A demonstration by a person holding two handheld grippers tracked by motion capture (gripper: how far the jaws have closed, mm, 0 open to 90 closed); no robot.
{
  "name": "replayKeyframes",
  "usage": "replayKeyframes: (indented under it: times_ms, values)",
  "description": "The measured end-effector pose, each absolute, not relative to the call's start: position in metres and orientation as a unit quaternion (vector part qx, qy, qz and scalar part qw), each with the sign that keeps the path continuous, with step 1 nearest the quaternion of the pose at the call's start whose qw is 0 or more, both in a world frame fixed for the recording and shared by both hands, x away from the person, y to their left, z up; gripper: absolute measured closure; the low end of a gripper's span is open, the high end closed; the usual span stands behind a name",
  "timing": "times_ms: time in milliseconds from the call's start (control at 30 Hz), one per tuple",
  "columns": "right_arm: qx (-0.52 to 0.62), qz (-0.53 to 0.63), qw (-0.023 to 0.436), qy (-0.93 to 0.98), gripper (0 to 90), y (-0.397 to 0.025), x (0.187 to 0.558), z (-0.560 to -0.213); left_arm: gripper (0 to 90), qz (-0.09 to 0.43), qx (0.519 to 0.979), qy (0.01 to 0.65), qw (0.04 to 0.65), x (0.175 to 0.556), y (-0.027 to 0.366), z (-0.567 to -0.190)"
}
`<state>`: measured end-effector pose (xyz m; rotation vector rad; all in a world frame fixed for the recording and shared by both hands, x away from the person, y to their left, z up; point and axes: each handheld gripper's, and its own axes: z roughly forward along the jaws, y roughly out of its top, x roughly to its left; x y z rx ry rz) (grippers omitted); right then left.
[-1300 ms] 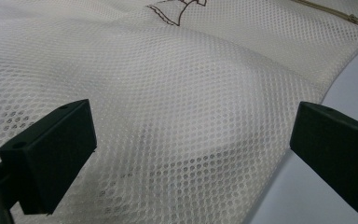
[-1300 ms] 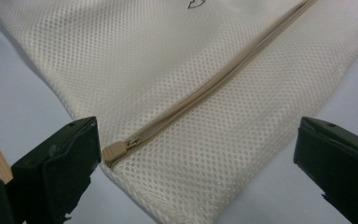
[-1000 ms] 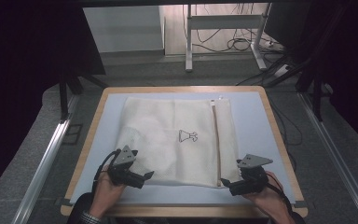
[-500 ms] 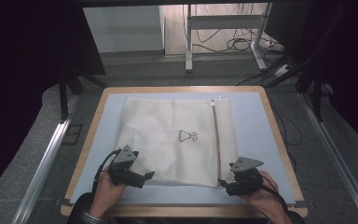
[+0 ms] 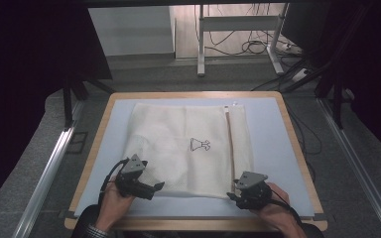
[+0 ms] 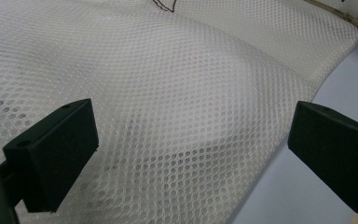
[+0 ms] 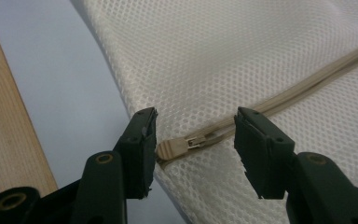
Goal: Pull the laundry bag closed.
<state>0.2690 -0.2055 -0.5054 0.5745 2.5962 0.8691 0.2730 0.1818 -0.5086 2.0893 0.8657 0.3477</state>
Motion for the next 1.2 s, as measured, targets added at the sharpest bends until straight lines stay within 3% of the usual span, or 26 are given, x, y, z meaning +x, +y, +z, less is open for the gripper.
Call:
replayKeyframes:
  times_ms: [933,1200]
  values:
    - [0.192,0.291,0.181,0.919,83.9,-0.207,0.269,-0.503,0.9,0.129,0.826,0.353,0.420,0.274,0.178,-0.508]
    - [0.193,0.288,0.177,0.921,85.5,-0.207,0.270,-0.504,0.9,0.123,0.827,0.347,0.425,0.277,0.168,-0.509]
